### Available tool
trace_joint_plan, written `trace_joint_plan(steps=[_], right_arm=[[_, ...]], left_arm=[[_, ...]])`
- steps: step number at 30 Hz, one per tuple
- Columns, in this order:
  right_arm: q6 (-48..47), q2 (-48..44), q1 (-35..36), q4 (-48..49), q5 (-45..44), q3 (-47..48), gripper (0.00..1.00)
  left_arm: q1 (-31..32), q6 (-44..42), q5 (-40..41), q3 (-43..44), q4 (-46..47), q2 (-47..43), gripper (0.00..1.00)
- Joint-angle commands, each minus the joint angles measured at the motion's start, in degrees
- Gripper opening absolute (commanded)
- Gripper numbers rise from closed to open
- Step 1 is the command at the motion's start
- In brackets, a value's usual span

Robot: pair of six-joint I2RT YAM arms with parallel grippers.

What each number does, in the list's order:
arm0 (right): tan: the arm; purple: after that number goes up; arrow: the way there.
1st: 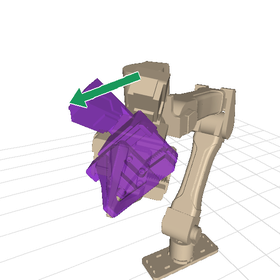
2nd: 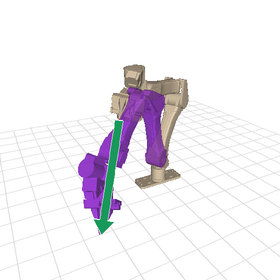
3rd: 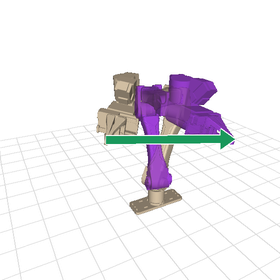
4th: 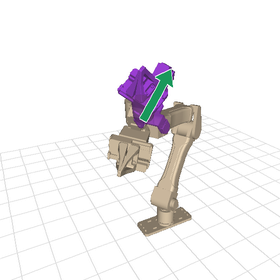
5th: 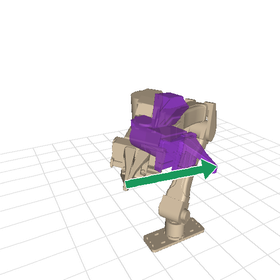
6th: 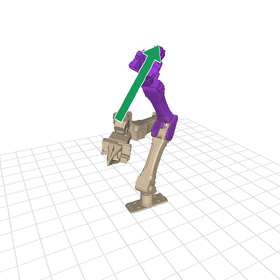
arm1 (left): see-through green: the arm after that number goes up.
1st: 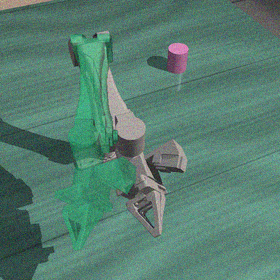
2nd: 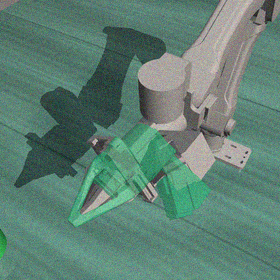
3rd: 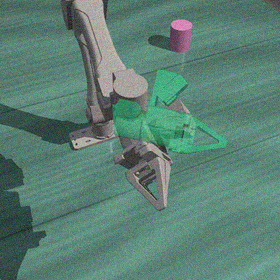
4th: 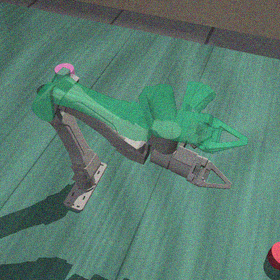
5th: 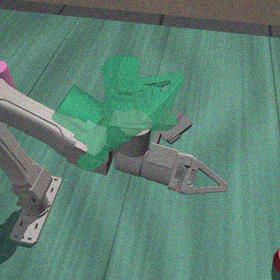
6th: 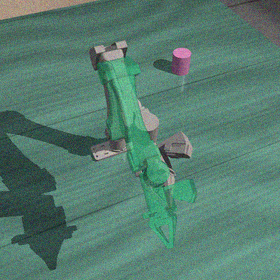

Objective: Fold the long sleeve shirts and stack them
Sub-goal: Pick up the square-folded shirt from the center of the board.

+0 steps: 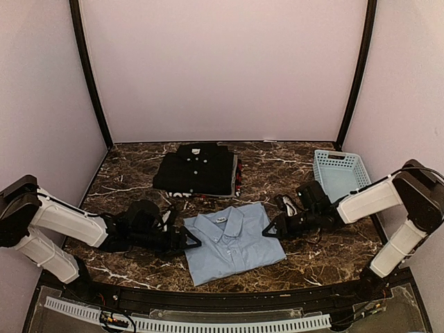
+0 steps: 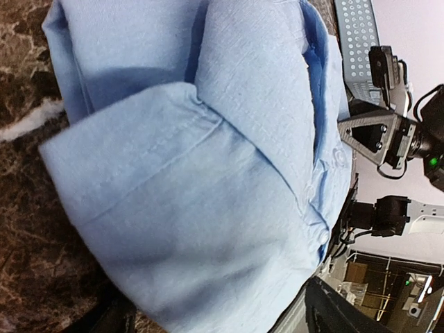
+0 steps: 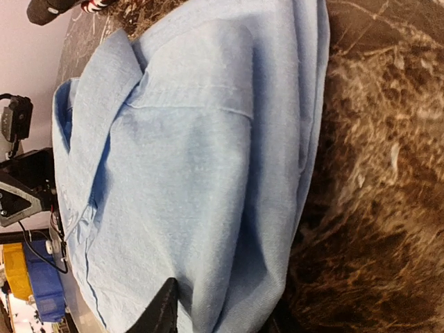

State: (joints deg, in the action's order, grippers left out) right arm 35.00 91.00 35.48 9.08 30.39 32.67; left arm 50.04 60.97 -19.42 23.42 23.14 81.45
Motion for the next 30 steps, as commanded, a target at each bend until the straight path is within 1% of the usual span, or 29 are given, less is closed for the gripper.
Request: trace_joint_plan(steps=[1,3,6,10,14,18,22,24,26,28,30], right_arm=[[13.8,-3.7,3.5,10.8,-5.0,-7.2,0.31],[16.8,-5.5,4.9,12.8,-7.6,-9.4,0.29],[20.4,-8.5,6.4,15.0,-11.5,-12.3,0.29],[21.6,-9.6,8.0,15.5,-12.2,-13.0,0.31],[21.0,-8.2,9.1,15.3,-11.4,-12.0,0.37],[19.5,-5.9,9.3,15.2,-10.5,-10.7,0.42],[19.0,-3.1,9.7,16.9,-8.8,-9.0,0.44],[19.2,-1.8,10.1,18.6,-7.7,-8.4,0.43],[19.8,-1.0,10.2,21.8,-6.2,-8.5,0.37],[20.4,-1.3,10.3,24.4,-5.1,-9.0,0.27],[20.0,-2.7,10.2,24.5,-5.0,-8.9,0.16]], left_arm=[[0.1,3.6,-1.6,-2.6,2.2,1.0,0.79],[0.1,4.1,-1.3,-3.0,1.8,0.1,0.76],[0.1,3.9,-0.2,-3.3,0.0,-1.4,0.76],[0.1,2.9,0.5,-3.5,1.1,-2.0,0.76],[0.0,2.8,-0.9,-3.2,5.5,2.2,0.74],[-0.5,3.2,-3.2,-2.9,11.3,7.3,0.66],[-0.8,2.2,-6.3,-0.7,15.4,12.7,0.57],[-0.8,1.5,-8.4,0.8,17.3,14.9,0.52],[-1.1,1.3,-9.8,1.7,19.7,16.2,0.45],[-1.9,1.1,-10.3,1.9,21.1,16.0,0.32],[-3.1,0.5,-10.6,1.8,21.7,14.8,0.12]])
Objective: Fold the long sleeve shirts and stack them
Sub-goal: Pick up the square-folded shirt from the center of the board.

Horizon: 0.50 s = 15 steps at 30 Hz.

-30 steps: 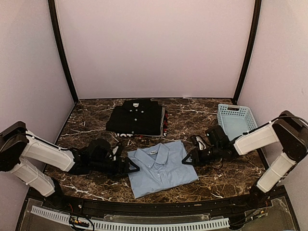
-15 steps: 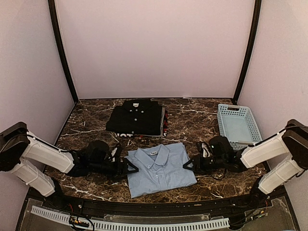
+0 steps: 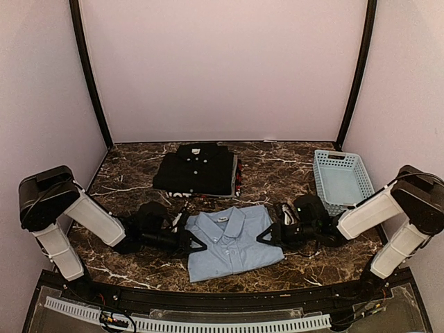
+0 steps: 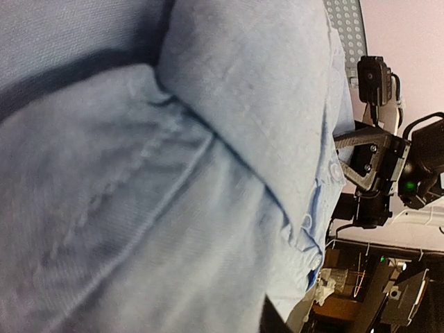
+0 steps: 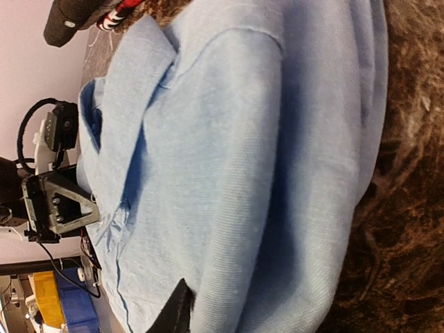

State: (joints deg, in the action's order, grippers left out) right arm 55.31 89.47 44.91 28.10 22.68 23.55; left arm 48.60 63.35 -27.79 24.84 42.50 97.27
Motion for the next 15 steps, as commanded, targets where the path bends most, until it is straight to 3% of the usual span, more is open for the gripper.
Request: trace_joint_plan(steps=[1,3,8,15], right_arm=[[-0.7,-1.9,0.8,5.4,2.8,0.3,0.07],[-1.3,-3.7,0.8,5.4,3.2,0.6,0.00],[-2.7,-8.9,0.8,1.6,3.2,2.5,0.00],[-7.0,-19.5,0.9,-16.0,-0.6,13.6,0.00]], left_arm=[[-2.5,-2.4,-2.5,0.3,2.4,-1.4,0.08],[-3.3,-3.5,-3.1,0.8,1.6,-3.5,0.01],[-3.6,-8.4,-3.2,6.5,-7.5,-9.6,0.00],[-3.9,-16.1,-0.9,17.6,-27.6,-18.2,0.00]])
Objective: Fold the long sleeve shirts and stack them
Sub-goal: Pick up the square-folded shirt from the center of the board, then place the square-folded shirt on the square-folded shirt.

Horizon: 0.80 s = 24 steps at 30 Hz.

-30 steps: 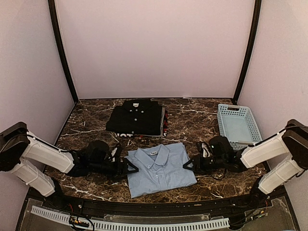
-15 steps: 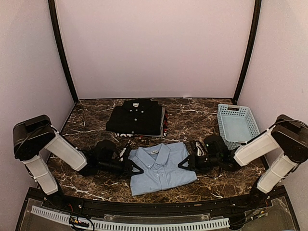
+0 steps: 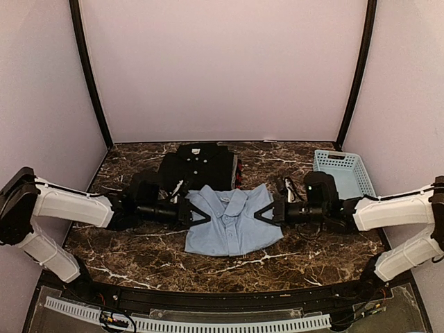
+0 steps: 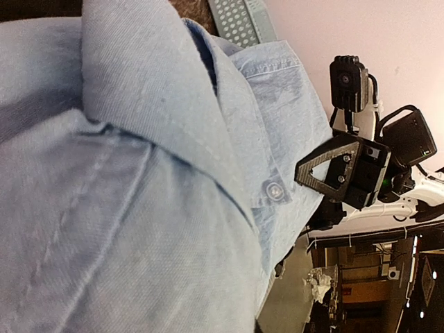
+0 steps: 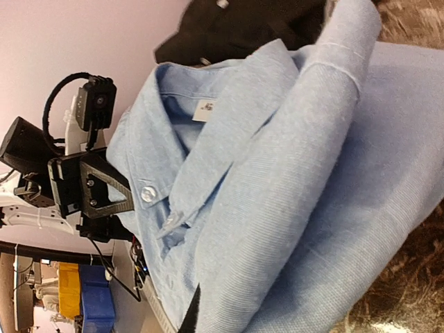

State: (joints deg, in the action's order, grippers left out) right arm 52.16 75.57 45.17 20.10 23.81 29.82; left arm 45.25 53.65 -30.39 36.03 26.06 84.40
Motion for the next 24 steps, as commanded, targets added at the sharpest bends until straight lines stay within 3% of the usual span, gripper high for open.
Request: trace_joint_plan(steps=[1,6,11,24], right_arm=[[-4.8,-6.7,0.6,-10.7,-2.8,9.4,0.00],[-9.6,-6.7,0.1,-19.7,-8.4,20.5,0.00],[-13.4,1.2,-4.2,-22.1,-7.8,30.4,0.00],[-12.0,30.1,-8.8,-12.1,-0.1,51.5,0.00]], left_arm=[[-1.0,-7.8,2.4,8.8,-14.3,-5.9,0.00],[-5.5,-13.3,3.8,17.7,-23.8,-8.0,0.00],[-14.7,-20.7,4.0,28.5,-32.8,-5.1,0.00],[-32.4,-33.6,-2.0,60.0,-48.7,21.7,0.00]])
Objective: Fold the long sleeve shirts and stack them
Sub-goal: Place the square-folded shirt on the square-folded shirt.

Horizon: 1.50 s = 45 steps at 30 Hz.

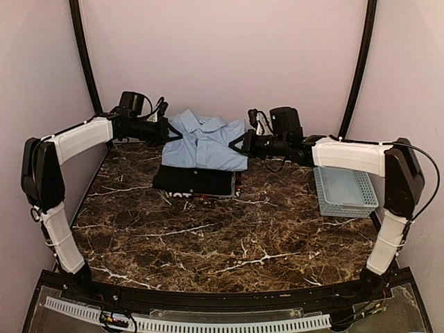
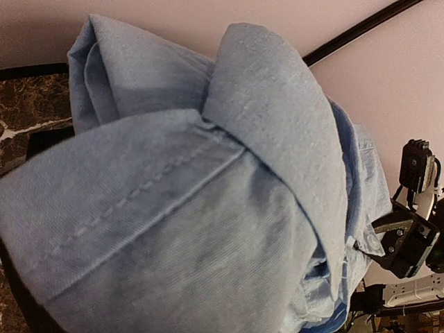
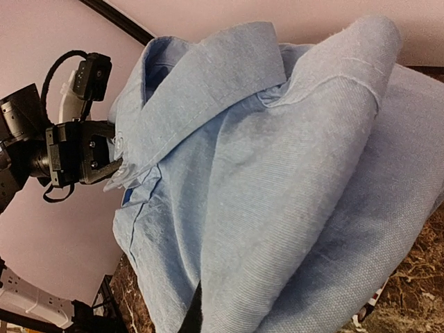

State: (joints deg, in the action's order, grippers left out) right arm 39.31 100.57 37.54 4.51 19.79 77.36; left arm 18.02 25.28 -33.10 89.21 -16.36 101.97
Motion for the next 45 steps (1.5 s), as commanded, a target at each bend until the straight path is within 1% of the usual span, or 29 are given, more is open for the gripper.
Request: trace_joint_plan(steps=[1,3,5,7,10,13,17,22,26,31,35,42,45], right_arm=[[1.3,6.8,-1.2,4.5,3.9,4.7,0.00],[2.3,10.3,-1.6,6.7,4.8,5.7,0.00],[4.3,13.9,-2.3,9.1,7.1,6.6,0.00],[6.5,16.4,-2.6,11.8,8.8,6.0,0.00],[7.4,18.7,-2.7,13.0,9.1,5.2,0.00],[9.1,20.2,-3.0,14.7,10.3,4.7,0.00],[10.7,20.8,-3.0,15.8,11.8,5.0,0.00],[11.2,18.9,-3.1,15.6,12.5,5.1,0.00],[11.0,17.6,-3.0,14.0,12.4,5.2,0.00],[11.0,17.1,-3.1,13.6,13.0,4.0,0.00],[11.0,17.7,-3.2,14.0,12.7,3.1,0.00],[10.6,22.4,-3.7,14.9,13.0,3.3,0.00],[10.1,24.3,-4.1,15.2,13.3,3.6,0.06]], left_arm=[[-5.6,-5.7,1.0,9.0,-7.0,6.5,0.00],[-7.4,-6.9,0.9,11.3,-8.7,10.0,0.00],[-8.5,-7.0,-0.9,12.5,-9.5,13.1,0.00],[-9.0,-7.3,-1.9,13.4,-10.2,15.8,0.00],[-9.0,-7.6,-2.7,13.6,-10.6,18.4,0.00],[-9.3,-7.8,-3.1,13.7,-10.9,19.0,0.00],[-9.4,-7.3,-4.4,16.2,-12.1,18.9,0.00],[-9.4,-6.4,-5.3,20.9,-15.1,17.2,0.00],[-9.4,-5.7,-5.3,22.2,-18.0,15.5,0.00],[-9.4,-6.0,-5.9,21.0,-20.9,13.5,0.00],[-9.4,-5.3,-6.8,17.3,-18.8,11.4,0.00],[-9.7,-5.2,-4.0,12.0,-16.0,14.4,0.00],[-10.0,-5.4,-1.9,10.8,-15.3,16.8,0.00]])
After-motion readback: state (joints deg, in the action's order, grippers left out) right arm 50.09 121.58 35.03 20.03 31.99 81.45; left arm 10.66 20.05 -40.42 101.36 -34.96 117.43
